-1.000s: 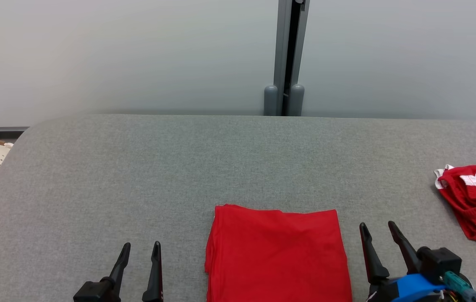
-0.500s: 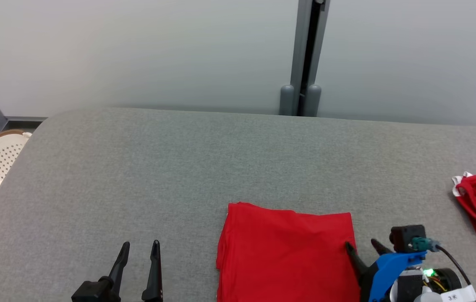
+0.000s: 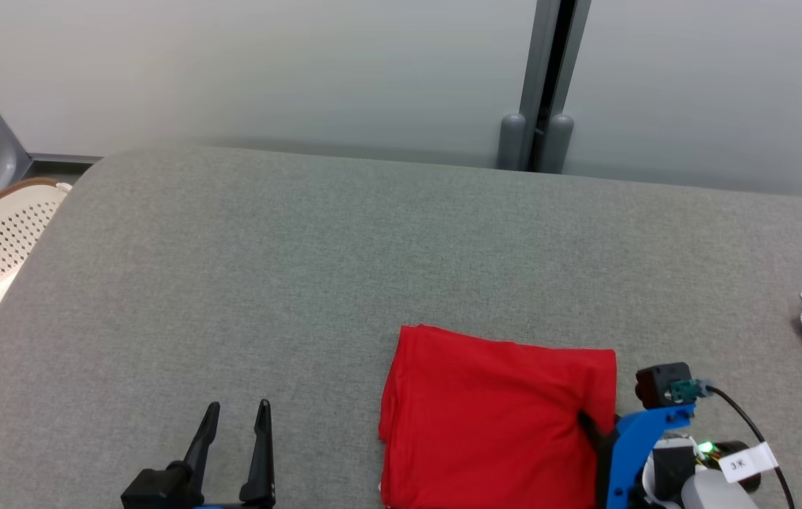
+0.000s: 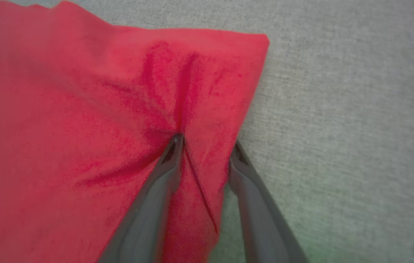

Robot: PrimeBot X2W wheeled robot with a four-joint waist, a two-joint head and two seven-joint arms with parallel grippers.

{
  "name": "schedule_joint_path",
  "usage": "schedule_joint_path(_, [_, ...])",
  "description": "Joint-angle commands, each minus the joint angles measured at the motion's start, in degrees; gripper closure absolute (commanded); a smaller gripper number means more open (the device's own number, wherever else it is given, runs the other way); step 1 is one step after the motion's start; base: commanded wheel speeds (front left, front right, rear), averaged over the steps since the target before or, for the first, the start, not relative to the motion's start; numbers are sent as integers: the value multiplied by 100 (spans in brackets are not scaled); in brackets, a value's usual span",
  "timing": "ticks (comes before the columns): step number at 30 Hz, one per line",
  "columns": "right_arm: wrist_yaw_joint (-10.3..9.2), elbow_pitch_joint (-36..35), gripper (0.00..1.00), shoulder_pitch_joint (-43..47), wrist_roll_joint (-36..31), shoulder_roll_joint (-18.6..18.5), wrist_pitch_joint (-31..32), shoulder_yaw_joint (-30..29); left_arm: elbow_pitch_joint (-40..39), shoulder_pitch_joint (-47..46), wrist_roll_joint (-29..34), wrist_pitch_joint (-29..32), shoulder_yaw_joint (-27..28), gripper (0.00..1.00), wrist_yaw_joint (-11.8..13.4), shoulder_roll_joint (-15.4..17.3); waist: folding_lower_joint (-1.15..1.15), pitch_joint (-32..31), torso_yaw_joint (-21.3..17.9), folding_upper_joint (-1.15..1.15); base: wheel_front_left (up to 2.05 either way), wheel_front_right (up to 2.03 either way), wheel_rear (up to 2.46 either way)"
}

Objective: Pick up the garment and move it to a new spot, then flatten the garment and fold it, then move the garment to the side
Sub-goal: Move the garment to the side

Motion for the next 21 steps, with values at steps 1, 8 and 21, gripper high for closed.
schedule_joint_path(1, [2, 83, 100, -41, 53, 19, 46, 53, -14, -104, 25, -24, 12, 0, -12, -2, 0, 20, -5, 0, 0, 0, 0])
schedule_joint_path(8, [-3, -25, 100, -461, -157, -11, -204, -77, -86, -250, 74, -24, -49, 0, -49, -21, 0, 213, -294, 0, 0, 0, 0])
schedule_joint_path(21, [0, -827, 100, -750, -507, -258, -312, -527, -323, -526, 225, -24, -57, 0, -67, -1, 0, 728, -1610, 0, 0, 0, 0])
